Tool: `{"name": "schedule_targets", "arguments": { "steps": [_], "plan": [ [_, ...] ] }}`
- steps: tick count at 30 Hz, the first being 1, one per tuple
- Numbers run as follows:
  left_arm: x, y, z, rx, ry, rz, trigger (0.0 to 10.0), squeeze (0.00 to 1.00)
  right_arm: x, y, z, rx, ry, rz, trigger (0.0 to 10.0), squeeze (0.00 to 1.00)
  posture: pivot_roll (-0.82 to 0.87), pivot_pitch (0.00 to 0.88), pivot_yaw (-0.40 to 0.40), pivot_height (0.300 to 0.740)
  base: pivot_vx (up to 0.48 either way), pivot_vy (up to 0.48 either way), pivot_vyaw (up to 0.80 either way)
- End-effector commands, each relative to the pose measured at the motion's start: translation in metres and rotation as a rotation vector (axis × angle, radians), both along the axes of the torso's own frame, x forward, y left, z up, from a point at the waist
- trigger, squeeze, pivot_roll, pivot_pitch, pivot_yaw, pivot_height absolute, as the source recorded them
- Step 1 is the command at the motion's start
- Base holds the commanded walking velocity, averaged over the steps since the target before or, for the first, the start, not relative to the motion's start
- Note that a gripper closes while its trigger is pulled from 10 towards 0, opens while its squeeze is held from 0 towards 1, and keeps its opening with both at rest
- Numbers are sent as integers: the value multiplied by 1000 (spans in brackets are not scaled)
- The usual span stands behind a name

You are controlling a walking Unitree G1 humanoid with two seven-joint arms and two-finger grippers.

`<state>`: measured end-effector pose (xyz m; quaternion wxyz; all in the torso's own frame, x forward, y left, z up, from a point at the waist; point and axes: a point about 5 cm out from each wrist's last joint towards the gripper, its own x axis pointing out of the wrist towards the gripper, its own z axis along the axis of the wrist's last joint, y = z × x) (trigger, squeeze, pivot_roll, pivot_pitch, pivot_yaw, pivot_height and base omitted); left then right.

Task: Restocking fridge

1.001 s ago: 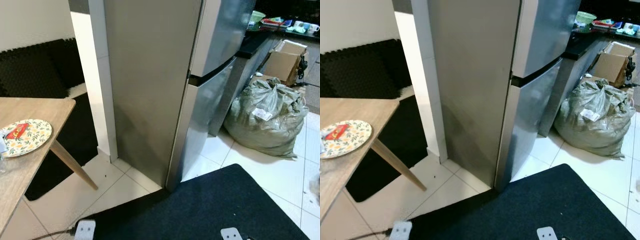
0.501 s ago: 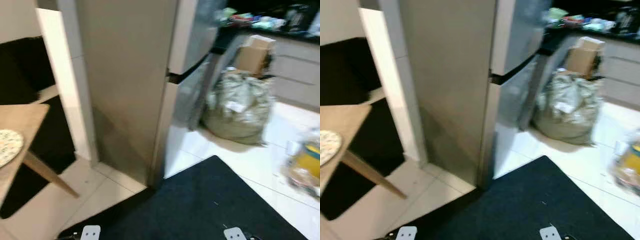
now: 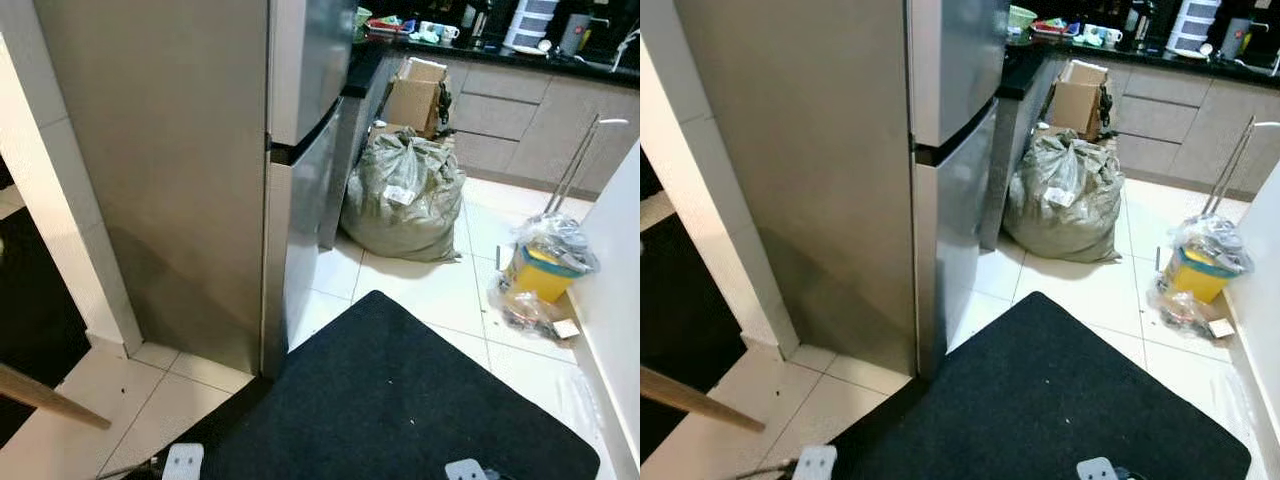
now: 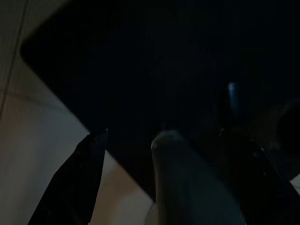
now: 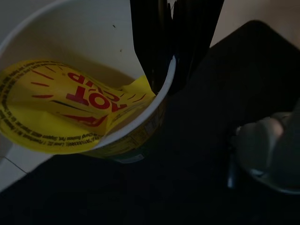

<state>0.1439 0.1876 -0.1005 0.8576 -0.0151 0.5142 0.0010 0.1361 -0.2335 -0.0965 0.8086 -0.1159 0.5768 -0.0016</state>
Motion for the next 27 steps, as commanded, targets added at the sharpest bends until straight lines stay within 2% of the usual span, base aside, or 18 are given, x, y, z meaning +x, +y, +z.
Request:
{"name": "schedule_targets", "arguments": {
  "steps": [1, 9, 17, 27],
  "plan": [
    [-1, -2, -1, -4, 13, -15, 10000, 0, 0, -3, 1, -5, -5, -2, 10000, 0, -49, 0, -35, 740, 0, -458, 0],
    [-2, -3, -1, 2, 18, -20, 10000, 0, -2, -2, 0, -5, 0, 6, 10000, 0, -51, 0, -32, 740, 0, -386, 0],
    [-2, 0, -1, 19, 23, -40, 10000, 0, -3, 0, -1, -1, 3, 8, 10000, 0, -58, 0, -26, 740, 0, 0, 0],
    [1, -1, 0, 16, 22, -66, 10000, 0, -4, 2, -2, 14, 8, 43, 10000, 0, -71, 0, -20, 740, 0, -461, 0]
  ]
}}
